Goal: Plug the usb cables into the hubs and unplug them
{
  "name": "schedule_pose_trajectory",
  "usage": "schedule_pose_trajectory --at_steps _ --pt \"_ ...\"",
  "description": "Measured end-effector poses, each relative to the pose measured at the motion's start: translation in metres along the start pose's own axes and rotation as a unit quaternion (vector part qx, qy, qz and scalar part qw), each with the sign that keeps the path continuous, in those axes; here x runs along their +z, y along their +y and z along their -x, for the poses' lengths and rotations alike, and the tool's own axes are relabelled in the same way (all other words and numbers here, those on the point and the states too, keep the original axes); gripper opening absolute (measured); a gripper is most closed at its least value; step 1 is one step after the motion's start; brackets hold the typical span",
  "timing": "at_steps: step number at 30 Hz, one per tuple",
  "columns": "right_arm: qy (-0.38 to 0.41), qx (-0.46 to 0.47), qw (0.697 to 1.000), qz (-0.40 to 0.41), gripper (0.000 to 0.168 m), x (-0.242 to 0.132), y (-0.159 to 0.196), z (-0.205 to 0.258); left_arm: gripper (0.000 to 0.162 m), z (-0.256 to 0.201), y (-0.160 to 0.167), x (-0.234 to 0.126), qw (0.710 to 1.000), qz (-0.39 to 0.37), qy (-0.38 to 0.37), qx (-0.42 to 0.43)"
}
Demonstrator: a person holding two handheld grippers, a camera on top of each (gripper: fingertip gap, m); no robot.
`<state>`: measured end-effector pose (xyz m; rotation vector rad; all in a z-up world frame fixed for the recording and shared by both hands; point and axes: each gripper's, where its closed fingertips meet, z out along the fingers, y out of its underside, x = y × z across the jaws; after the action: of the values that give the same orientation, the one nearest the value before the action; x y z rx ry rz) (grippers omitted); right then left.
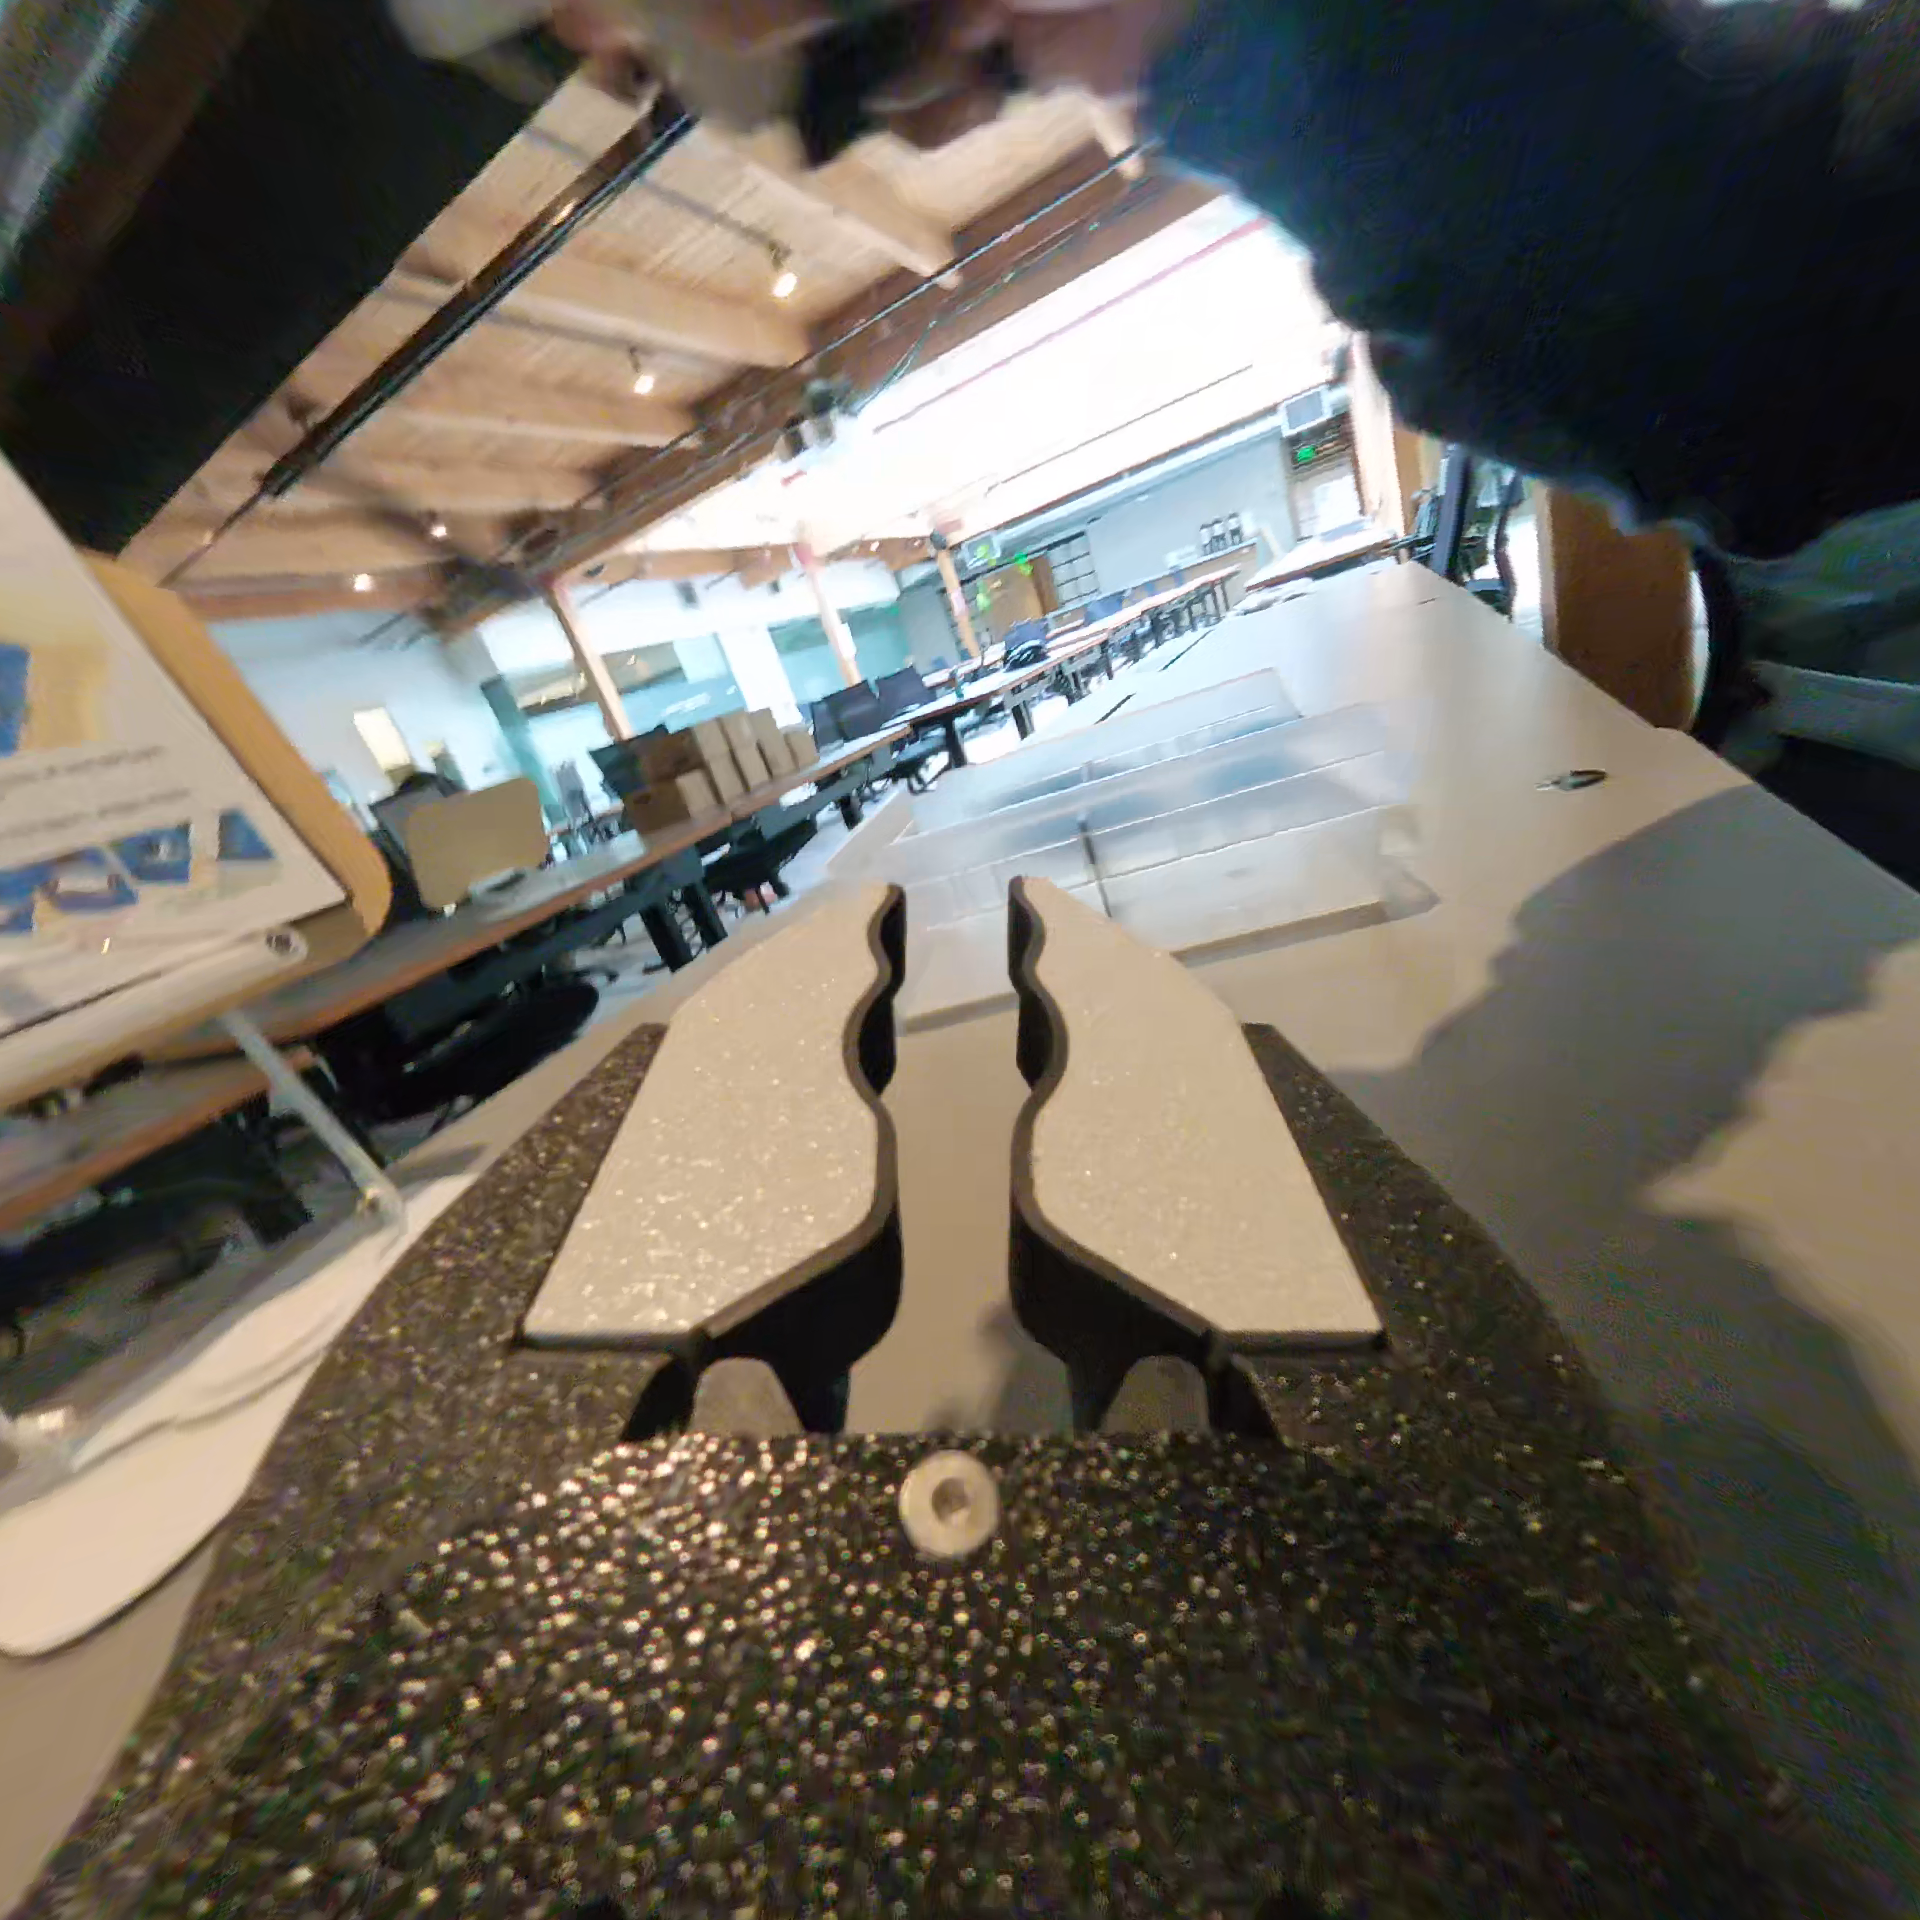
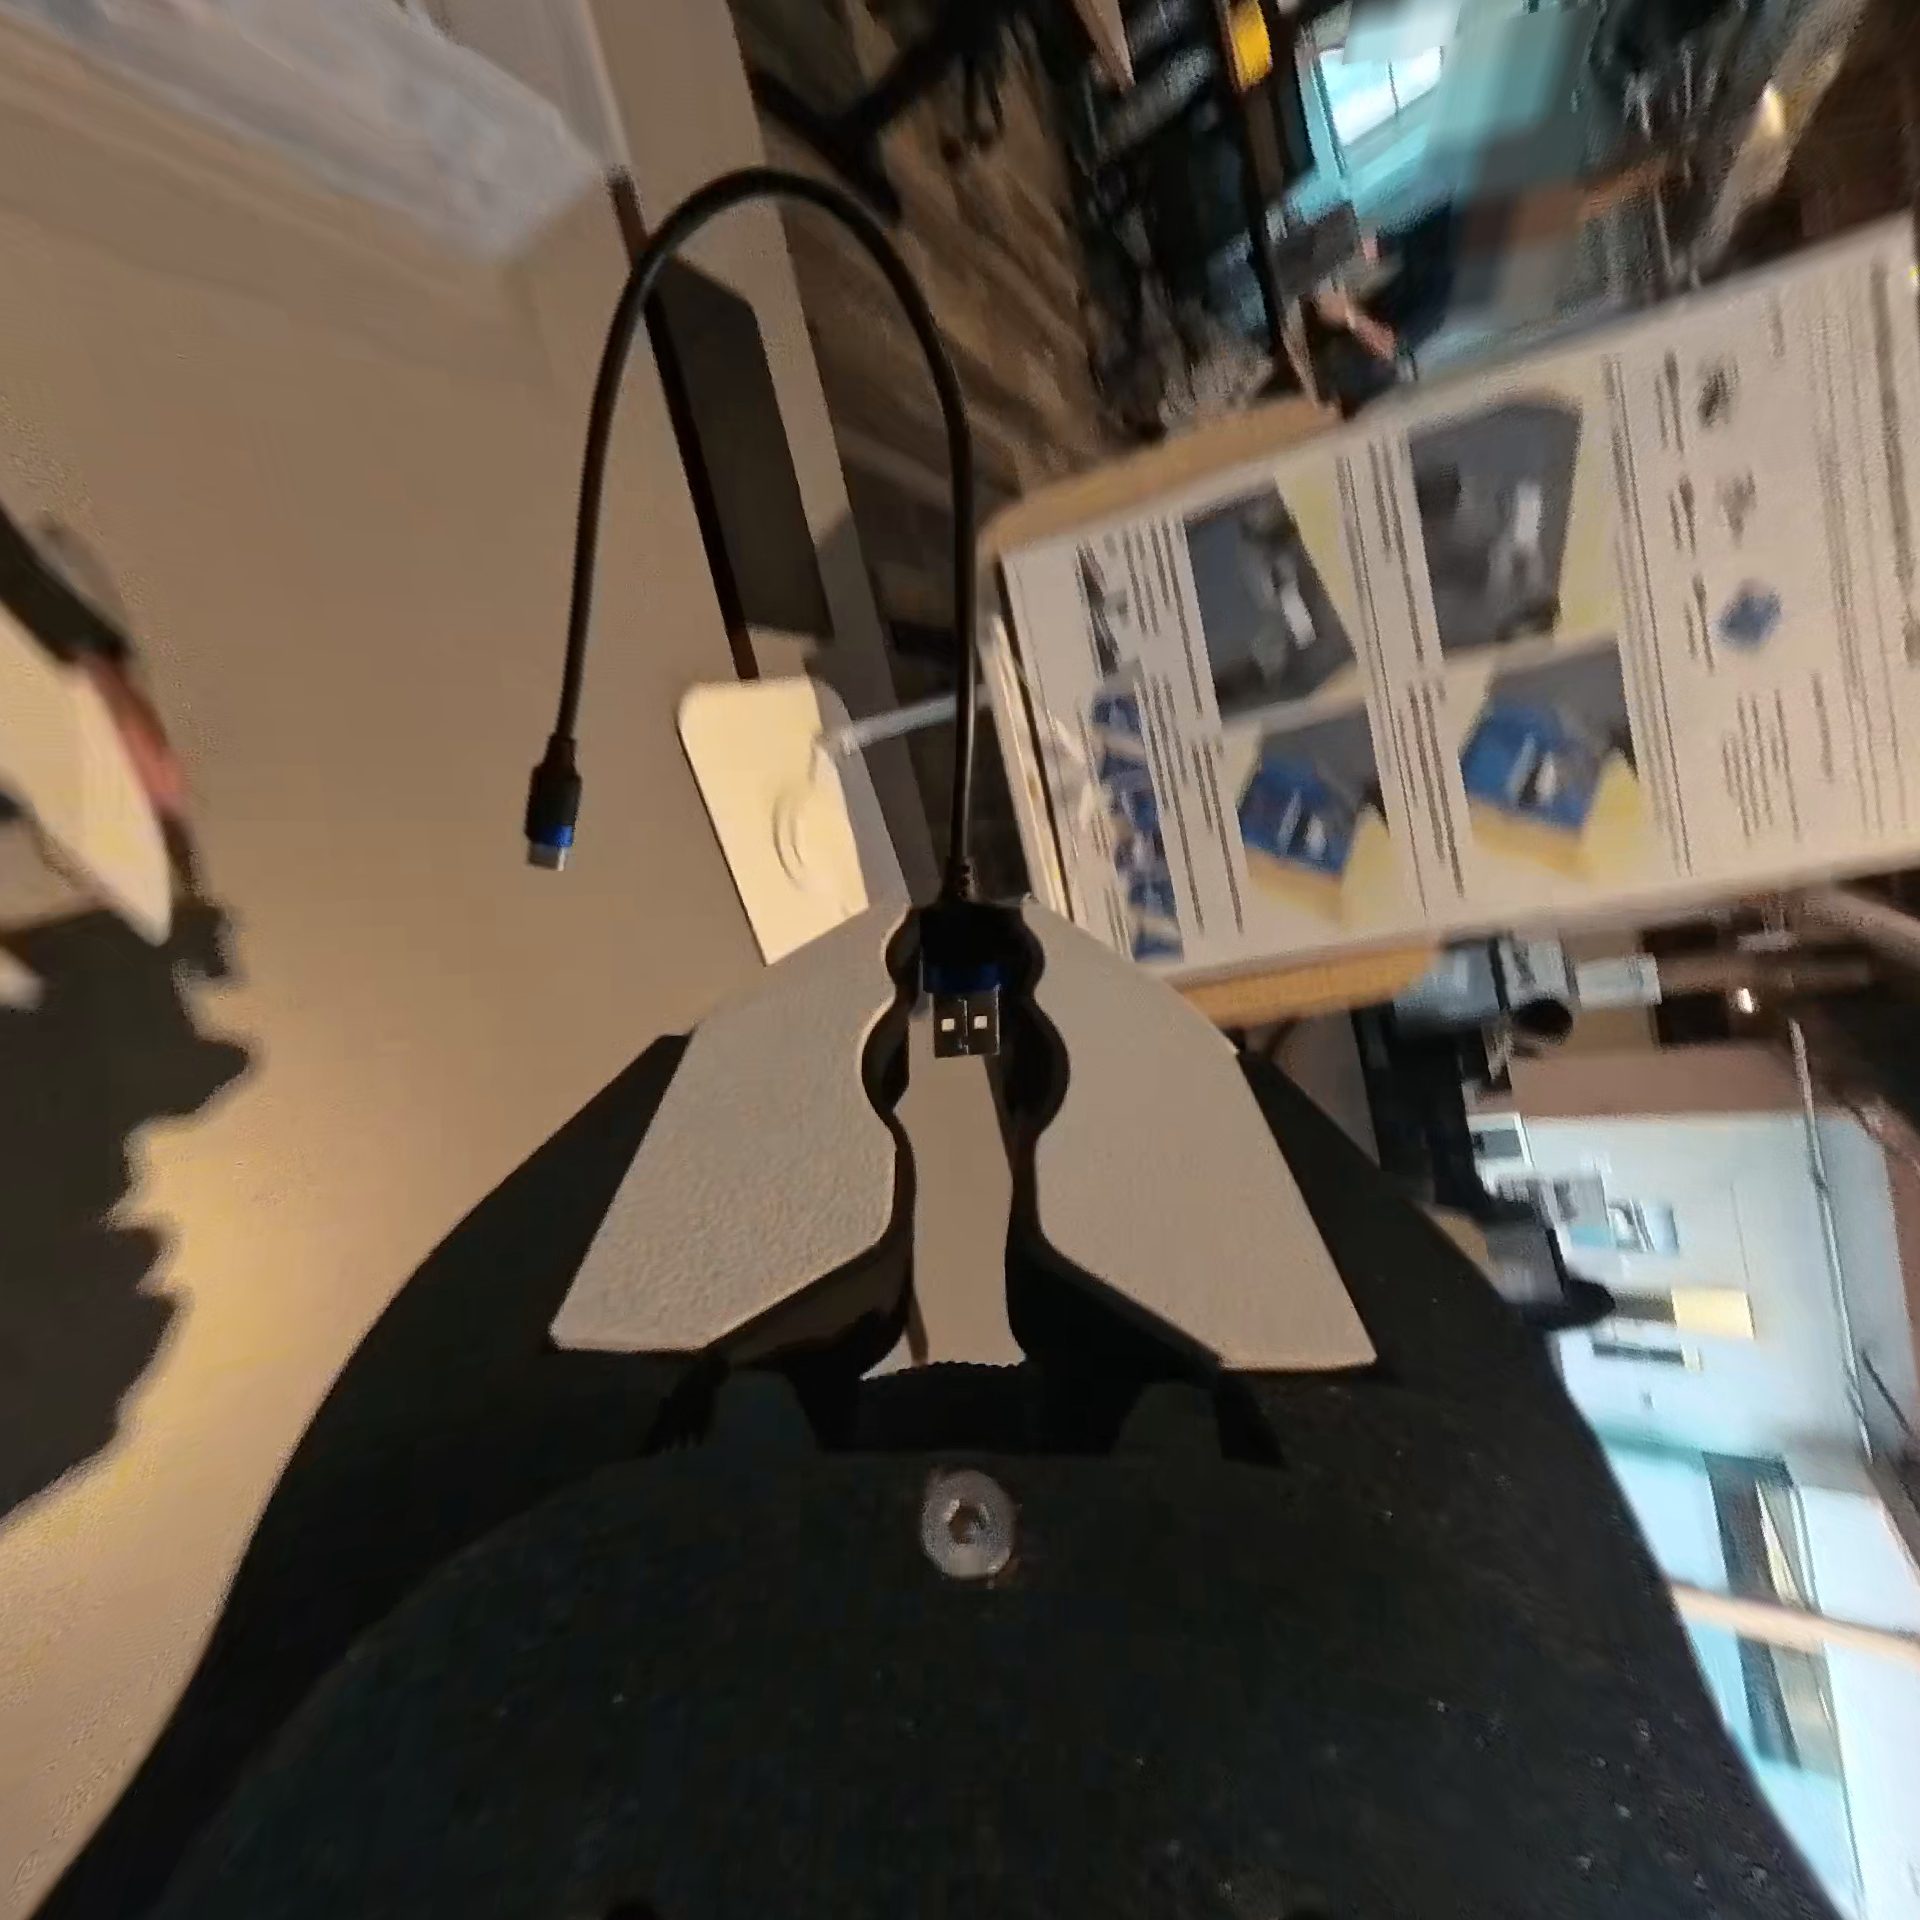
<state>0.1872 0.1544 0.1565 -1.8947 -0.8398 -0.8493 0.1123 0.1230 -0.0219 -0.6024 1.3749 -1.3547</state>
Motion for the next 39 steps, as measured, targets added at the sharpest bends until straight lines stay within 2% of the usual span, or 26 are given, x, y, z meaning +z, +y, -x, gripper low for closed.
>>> schedule_pose_trajectory --at_steps 5,10,13,15,20,25,28,34,39 --pt "-0.039 -0.039 0.992 -0.111 0.014 0.072 -0.118 0.030 0.019 -0.004 -0.013 -0.009 0.999 -0.017 -0.008 0.035" --pt "-0.102 -0.061 0.974 -0.191 0.014 0.143 -0.225 0.081 0.019 0.009 -0.016 -0.042 0.998 0.002 -0.047 0.052" --pt "-0.151 -0.072 0.964 -0.205 0.014 0.187 -0.273 0.123 0.018 0.023 -0.019 -0.069 0.995 0.009 -0.078 0.055" --pt "-0.188 -0.083 0.961 -0.187 0.015 0.218 -0.290 0.157 0.018 0.032 -0.021 -0.086 0.994 0.009 -0.100 0.054" --pt "-0.296 -0.081 0.944 -0.121 0.015 0.278 -0.294 0.237 0.018 0.051 -0.025 -0.115 0.988 0.013 -0.139 0.059" --pt "-0.320 -0.084 0.940 -0.084 0.015 0.308 -0.282 0.269 0.018 0.060 -0.024 -0.121 0.987 0.016 -0.151 0.051" --pt "-0.321 -0.068 0.941 -0.089 0.016 0.310 -0.281 0.267 0.017 0.060 -0.022 -0.120 0.987 0.021 -0.150 0.053" --pt "-0.300 -0.047 0.948 -0.094 0.044 0.308 -0.264 0.247 0.018 0.064 -0.021 -0.122 0.986 0.020 -0.158 0.049" --pt "-0.257 0.035 0.959 -0.113 0.050 0.269 -0.226 0.199 0.018 0.068 -0.021 -0.125 0.985 0.022 -0.168 0.044"
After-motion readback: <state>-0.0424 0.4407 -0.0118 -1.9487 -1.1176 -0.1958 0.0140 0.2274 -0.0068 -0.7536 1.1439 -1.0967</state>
